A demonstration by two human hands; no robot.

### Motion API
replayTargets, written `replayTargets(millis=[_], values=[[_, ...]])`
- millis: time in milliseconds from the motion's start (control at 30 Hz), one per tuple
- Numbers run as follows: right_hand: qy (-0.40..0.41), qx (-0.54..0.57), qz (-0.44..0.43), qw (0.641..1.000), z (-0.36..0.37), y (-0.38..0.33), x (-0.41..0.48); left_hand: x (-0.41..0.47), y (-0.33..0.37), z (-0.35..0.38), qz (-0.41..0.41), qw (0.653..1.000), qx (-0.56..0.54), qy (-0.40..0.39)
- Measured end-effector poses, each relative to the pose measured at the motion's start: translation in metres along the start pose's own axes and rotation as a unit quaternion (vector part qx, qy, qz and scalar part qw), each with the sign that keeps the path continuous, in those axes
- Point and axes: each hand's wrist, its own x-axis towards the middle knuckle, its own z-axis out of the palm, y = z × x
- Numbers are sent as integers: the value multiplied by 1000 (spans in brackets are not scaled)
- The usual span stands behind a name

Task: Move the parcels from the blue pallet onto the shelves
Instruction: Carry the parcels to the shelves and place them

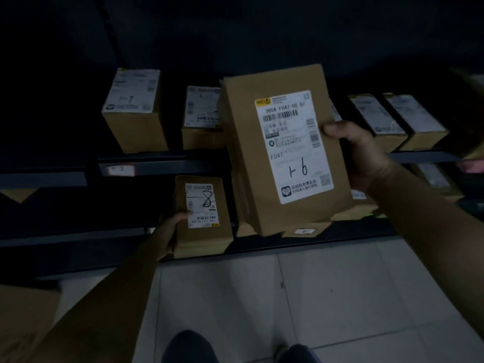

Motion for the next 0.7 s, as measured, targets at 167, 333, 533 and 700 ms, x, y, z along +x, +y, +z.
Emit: replayTargets(millis=[167, 333, 533, 700], values=[[-14, -11, -24, 1000, -4, 11, 16, 58, 1, -1, -15, 1000, 10, -13], [-14, -22, -23, 999, -14, 17, 14, 92, 1, 3, 0, 1000, -4, 4], [18, -18, -5, 1000, -13, 3, 3, 82, 12, 17, 28, 986, 111, 122], [-24, -11, 25, 999, 5, -20, -18, 15, 36, 34, 32, 943, 320, 86]])
